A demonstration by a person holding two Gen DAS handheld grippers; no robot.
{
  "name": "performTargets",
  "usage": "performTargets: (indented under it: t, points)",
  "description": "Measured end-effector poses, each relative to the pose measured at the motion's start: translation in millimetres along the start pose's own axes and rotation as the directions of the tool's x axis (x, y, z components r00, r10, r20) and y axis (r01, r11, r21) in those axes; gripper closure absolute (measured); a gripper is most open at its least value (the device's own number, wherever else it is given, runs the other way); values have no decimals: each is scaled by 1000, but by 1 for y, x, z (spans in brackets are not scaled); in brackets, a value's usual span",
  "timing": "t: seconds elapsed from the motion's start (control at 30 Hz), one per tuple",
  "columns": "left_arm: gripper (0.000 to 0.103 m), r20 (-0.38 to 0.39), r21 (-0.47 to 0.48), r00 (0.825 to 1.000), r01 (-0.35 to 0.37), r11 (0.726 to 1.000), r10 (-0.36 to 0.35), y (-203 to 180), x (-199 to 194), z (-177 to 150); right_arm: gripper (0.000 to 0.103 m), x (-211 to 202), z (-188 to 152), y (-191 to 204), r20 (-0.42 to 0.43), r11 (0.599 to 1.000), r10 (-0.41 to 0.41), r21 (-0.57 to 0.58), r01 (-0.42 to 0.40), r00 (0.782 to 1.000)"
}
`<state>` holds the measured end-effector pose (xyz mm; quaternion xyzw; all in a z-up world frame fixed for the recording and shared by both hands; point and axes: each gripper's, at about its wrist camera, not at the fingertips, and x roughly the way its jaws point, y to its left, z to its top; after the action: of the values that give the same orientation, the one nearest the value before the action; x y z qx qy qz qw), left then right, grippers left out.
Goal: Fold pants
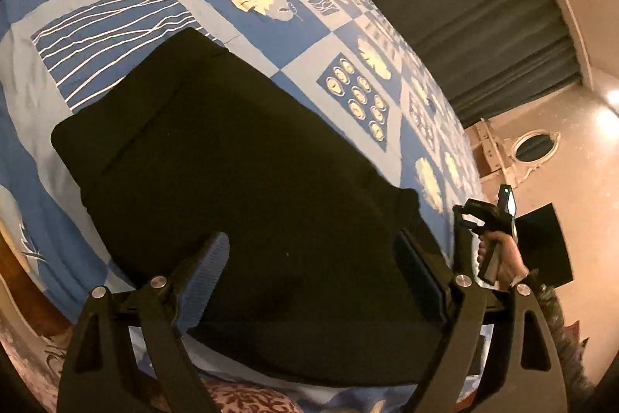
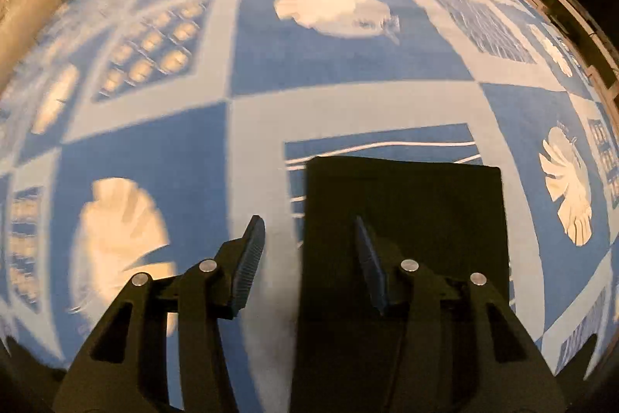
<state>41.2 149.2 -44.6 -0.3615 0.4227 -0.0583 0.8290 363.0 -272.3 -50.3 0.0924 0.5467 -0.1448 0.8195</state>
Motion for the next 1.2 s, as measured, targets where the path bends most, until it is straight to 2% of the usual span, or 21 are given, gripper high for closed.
performTargets:
  t: [0.03,0.1,0.13,0.27,0.37,0.5,0.57,0.67,0.73,0.83,0.9,1.0,1.1,1.2]
  points:
    - [18,0,15,1000,-8,1000,8,-2,1,-1,59,6,1,-2,-10,1000,-9,-2,9,1000]
    - [18,1,35,1000,-20,999,20,-6,-1,-2,88,6,1,-7,-6,999,-31,-4,31,999]
    - [18,3,37,1000,-21,999,21,-8,-1,-1,94,2,1,-13,-3,1000,-3,-1,3,1000]
    - [18,2,33,1000,-5,999,5,-18,-5,-4,95,-36,-7,-51,71,986,134,86,-140,988]
    - [18,-10,61,999,34,998,-33,-41,-9,-11,95,-87,-27,-101,167,951,253,139,-277,953]
    - [18,-55,165,995,97,982,-89,-90,-7,-33,95,-149,-65,-169,280,910,317,178,-374,906]
    - [18,-87,188,989,136,973,-122,-113,0,-47,95,-177,-94,-211,329,886,338,205,-416,882]
    - [18,-159,193,972,201,960,-172,-146,15,-75,95,-204,-133,-263,379,868,328,240,-434,865]
    - [18,-204,176,957,242,954,-205,-166,27,-97,95,-213,-156,-293,394,858,323,262,-442,860]
    - [18,-265,143,933,288,947,-243,-191,45,-131,95,-214,-188,-330,402,816,351,312,-487,846]
    - [18,-300,99,914,315,944,-274,-207,58,-154,95,-210,-207,-348,405,786,371,343,-515,836]
    - [18,-332,31,890,341,940,-312,-222,76,-184,95,-203,-228,-364,406,762,384,367,-533,829]
    - [18,-347,-33,879,338,940,-328,-231,95,-208,95,-192,-243,-377,417,712,418,401,-577,807]
    - [18,-343,-83,879,324,942,-332,-236,113,-220,95,-187,-252,-385,432,672,448,414,-614,782]
